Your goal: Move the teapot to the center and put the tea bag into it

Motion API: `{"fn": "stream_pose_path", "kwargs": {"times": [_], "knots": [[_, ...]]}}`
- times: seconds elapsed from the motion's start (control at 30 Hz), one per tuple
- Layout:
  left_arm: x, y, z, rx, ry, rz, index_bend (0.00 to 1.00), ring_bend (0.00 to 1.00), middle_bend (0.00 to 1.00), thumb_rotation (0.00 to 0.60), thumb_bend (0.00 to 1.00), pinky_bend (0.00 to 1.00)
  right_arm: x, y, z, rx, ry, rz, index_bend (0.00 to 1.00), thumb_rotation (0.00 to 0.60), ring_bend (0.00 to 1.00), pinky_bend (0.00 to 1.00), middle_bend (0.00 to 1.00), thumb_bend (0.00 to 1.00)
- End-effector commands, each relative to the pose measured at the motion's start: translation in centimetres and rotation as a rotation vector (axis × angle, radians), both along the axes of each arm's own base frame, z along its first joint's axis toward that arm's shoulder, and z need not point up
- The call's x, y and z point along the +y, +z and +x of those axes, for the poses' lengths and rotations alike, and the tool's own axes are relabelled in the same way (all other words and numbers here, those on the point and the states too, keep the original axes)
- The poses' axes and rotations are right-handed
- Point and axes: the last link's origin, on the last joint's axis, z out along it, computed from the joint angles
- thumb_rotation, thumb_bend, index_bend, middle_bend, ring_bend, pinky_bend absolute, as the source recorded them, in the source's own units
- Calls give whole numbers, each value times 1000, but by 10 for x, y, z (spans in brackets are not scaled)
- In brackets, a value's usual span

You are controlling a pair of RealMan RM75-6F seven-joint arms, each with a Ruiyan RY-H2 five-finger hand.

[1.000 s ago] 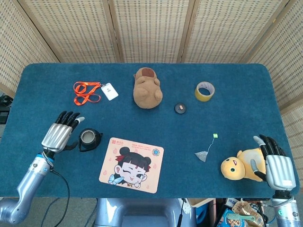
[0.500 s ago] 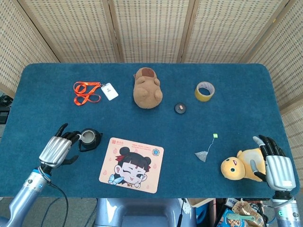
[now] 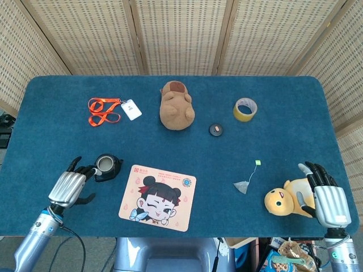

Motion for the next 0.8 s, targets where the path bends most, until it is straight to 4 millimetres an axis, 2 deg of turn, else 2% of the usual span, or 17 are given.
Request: {"fn": "stream_pose_path", "kwargs": {"times": [0.03,0.43,0.8], "knots": [[0,-5,-3,-1,18,-15,314,296,279,600,288,0,0,0,0,2,3,4,178,600,144,313,208,570],[7,-22,-5,-6,57,-35,314,296,279,600,288,0,0,0,-1,4,-5,10,178,600,144,313,208,569],[12,-28,-3,-16,55,-34,314,296,280,600,287,0,1,1,-3,6,-17,7,178,600,144,313,208,570]]}}
